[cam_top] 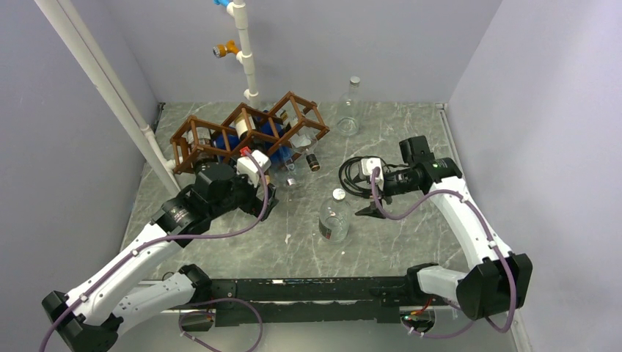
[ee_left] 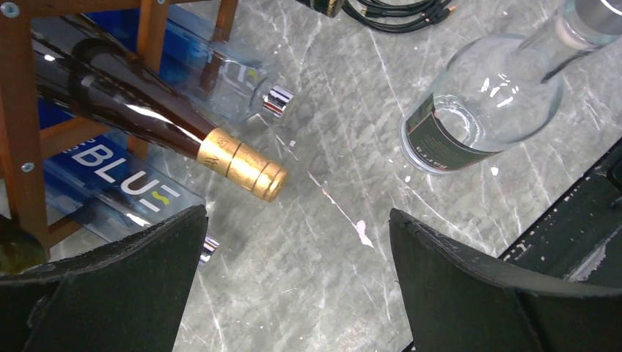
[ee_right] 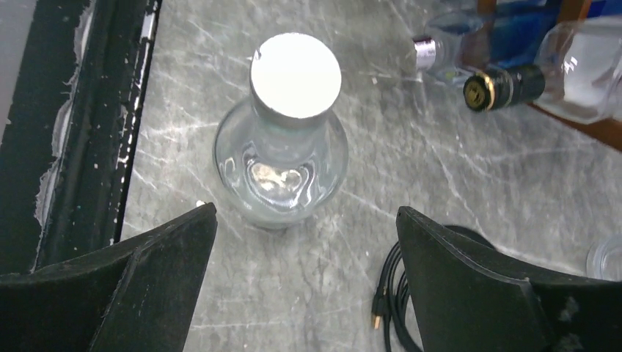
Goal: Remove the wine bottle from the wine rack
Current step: Place the wine bottle at the center of the board.
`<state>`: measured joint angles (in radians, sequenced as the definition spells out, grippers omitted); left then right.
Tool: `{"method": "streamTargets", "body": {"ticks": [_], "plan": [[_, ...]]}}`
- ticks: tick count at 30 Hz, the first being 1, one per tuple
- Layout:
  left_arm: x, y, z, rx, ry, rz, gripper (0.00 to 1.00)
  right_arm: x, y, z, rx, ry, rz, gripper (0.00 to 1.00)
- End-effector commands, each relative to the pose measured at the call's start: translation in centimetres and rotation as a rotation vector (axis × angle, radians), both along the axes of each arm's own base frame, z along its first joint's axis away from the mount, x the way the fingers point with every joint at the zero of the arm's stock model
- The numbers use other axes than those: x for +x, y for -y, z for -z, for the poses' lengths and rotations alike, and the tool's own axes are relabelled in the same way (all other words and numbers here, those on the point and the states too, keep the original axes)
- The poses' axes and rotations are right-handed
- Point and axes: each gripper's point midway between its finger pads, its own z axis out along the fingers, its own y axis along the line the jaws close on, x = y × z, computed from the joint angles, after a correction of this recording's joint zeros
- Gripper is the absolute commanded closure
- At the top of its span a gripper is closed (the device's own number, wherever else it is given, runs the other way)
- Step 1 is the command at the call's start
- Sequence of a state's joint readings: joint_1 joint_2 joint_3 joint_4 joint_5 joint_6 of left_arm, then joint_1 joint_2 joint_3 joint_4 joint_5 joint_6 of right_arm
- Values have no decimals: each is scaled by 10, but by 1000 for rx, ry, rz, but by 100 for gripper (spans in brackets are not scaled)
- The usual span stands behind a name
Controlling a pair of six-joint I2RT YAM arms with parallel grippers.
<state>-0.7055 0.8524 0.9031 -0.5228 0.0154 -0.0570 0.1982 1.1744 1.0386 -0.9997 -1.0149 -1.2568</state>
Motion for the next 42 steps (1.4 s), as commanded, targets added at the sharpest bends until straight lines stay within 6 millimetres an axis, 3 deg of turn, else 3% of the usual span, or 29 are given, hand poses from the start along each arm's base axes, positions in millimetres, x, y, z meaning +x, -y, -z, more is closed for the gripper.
{"method": "streamTargets", "body": {"ticks": [1, 10, 18, 36, 42], "plan": [[9, -5, -10, 7, 58, -33, 0, -5, -18, -22, 64, -35, -64, 5], [11, -10, -12, 1, 65, -51, 1, -5, -44, -24, -9, -25, -135, 4], [12, -13, -12, -6, 65, -59, 1, -10, -64, -8, -38, -73, -172, 7], [14, -13, -12, -24, 51, -54, 0, -10, -74, 6, -49, -90, -167, 31], [14, -13, -12, -27, 51, -52, 0, -11, -75, 5, -44, -86, -171, 44]]}}
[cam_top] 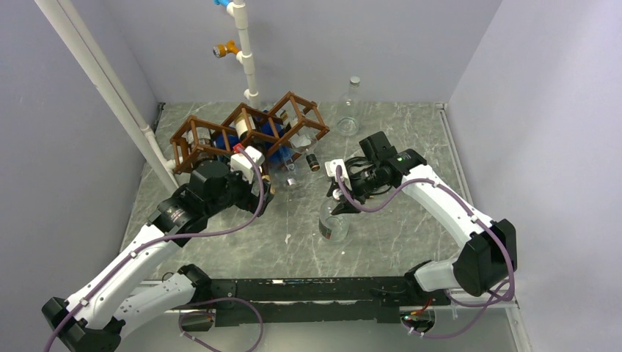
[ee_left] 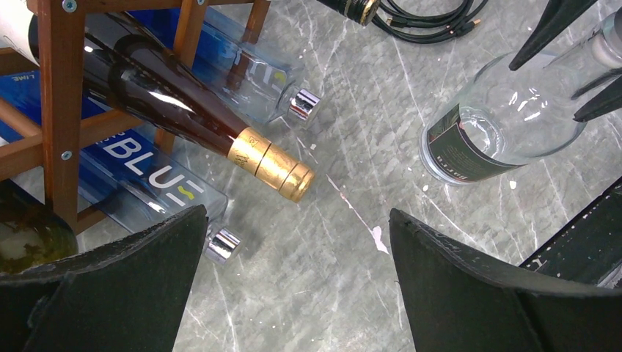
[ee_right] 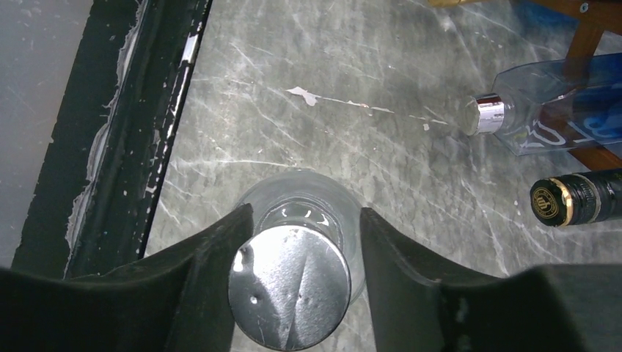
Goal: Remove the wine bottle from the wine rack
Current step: Place the wine bottle at the center of the board, then pick up the wine bottle from the center of the board.
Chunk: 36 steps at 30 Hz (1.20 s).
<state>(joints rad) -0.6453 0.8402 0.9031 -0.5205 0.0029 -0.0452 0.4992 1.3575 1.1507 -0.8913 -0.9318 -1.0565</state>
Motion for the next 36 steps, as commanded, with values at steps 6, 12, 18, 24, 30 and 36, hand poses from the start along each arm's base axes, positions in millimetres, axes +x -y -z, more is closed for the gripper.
{"method": "streamTargets", "body": {"ticks": [6, 12, 18, 24, 30, 36], "plan": [[2, 3, -9, -32, 30, 11, 1, -1, -2, -10, 28, 34, -15, 61], [2, 1, -10, -32, 33, 7, 0, -4, -2, -16, 35, 31, -19, 90], [2, 1, -11, -34, 36, 3, 0, -3, 0, -29, 19, 27, -9, 100], [3, -1, -11, -34, 41, -4, 0, 2, 7, -45, 37, 30, 31, 100], [2, -2, -12, -37, 42, -7, 0, 15, 25, -68, 118, 39, 110, 100], [3, -3, -13, -38, 45, -12, 0, 46, 48, -95, 159, 84, 276, 100]]}}
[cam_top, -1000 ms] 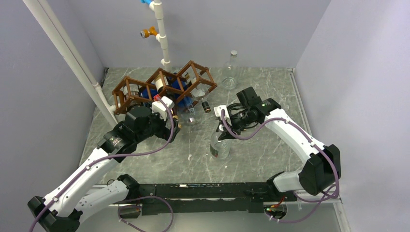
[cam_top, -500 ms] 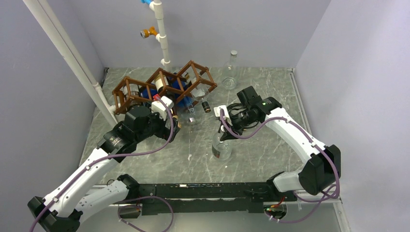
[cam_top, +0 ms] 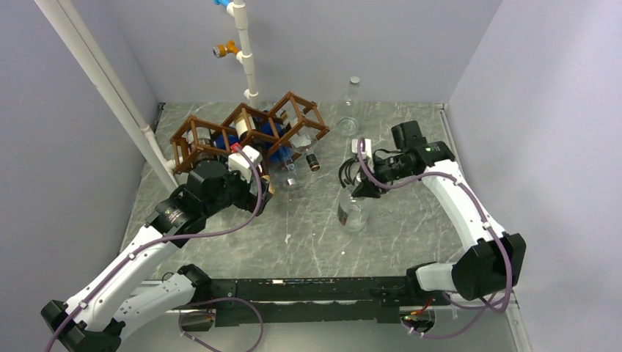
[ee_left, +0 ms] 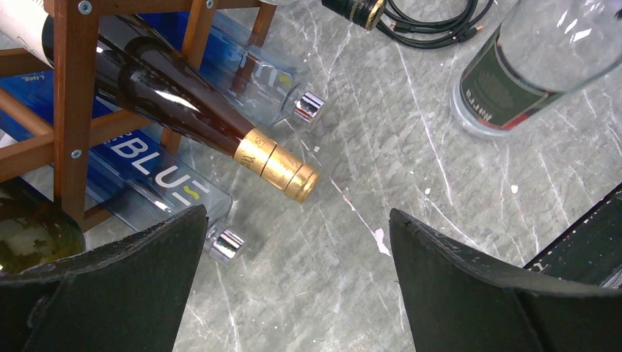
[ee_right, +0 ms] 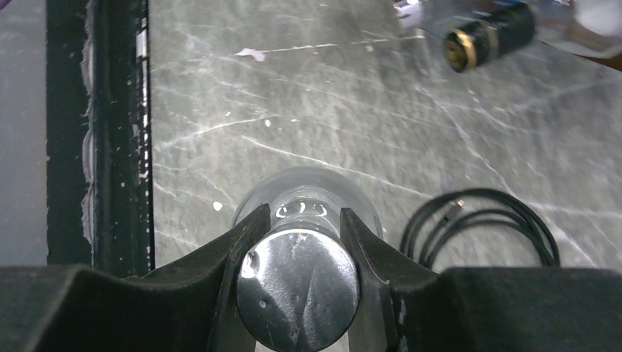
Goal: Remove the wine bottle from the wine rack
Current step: Pick up the wine bottle from the center of the board, then place the wine bottle at the center of the board.
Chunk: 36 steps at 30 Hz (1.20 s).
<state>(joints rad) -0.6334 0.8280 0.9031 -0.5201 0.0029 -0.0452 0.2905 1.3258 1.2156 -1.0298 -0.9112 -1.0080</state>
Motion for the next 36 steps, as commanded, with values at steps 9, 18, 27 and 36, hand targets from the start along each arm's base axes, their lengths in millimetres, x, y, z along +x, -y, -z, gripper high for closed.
{"method": "streamTargets", "body": {"ticks": [9, 18, 27, 36], "plan": [[2, 0, -9, -28, 37, -6, 0, 79, 23, -100, 137, 260, 332, 100], [2, -1, -10, -29, 41, -6, 1, 143, 37, -124, 183, 312, 533, 100], [2, -2, -11, -31, 46, -7, 1, 208, 50, -137, 187, 349, 713, 100], [3, -3, -11, -32, 48, -12, 1, 262, 74, -137, 164, 417, 906, 100]]}}
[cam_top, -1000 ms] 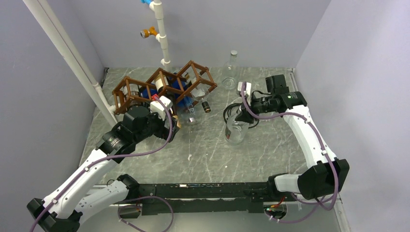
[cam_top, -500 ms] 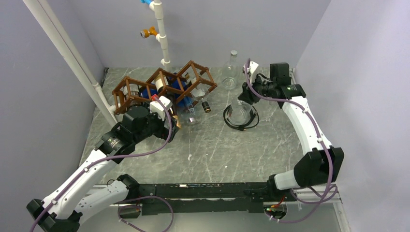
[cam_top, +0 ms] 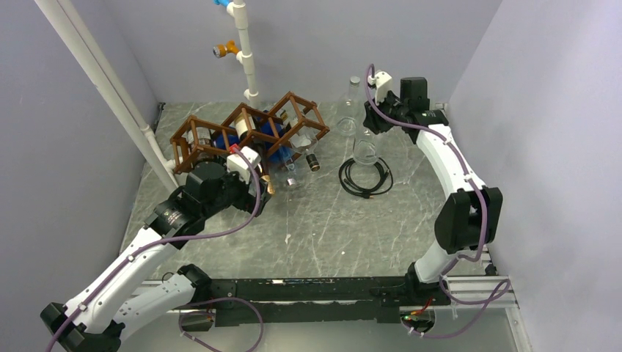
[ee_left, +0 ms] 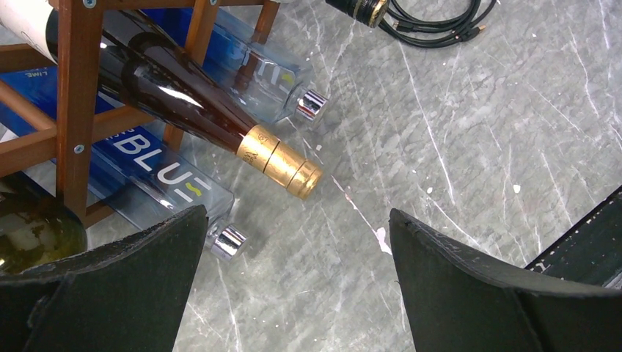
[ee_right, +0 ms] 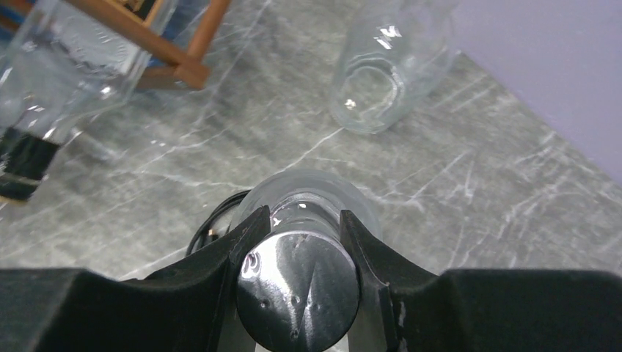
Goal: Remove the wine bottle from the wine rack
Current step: Place the wine bottle at the center of the board.
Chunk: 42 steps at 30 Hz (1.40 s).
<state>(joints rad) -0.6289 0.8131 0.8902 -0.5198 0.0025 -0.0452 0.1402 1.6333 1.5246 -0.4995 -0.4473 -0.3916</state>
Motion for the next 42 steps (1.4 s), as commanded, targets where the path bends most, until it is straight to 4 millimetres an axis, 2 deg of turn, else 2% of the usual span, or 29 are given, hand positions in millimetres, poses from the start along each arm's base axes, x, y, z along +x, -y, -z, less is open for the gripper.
{"method": "streamTargets", "body": {"ticks": [1, 8, 22, 31, 42], "plan": [[4, 0, -12, -31, 46, -8, 0, 48, 12, -99, 45, 337, 122, 100], [5, -1, -12, -31, 46, -11, 0, 79, 35, -98, 16, 385, 274, 100], [6, -3, -11, -27, 43, -18, 1, 131, 61, -96, 69, 429, 477, 100], [8, -4, -10, -25, 42, -25, 0, 154, 70, -96, 137, 434, 567, 100], [10, -5, -8, -23, 39, -32, 1, 174, 70, -89, 179, 426, 599, 100]]}}
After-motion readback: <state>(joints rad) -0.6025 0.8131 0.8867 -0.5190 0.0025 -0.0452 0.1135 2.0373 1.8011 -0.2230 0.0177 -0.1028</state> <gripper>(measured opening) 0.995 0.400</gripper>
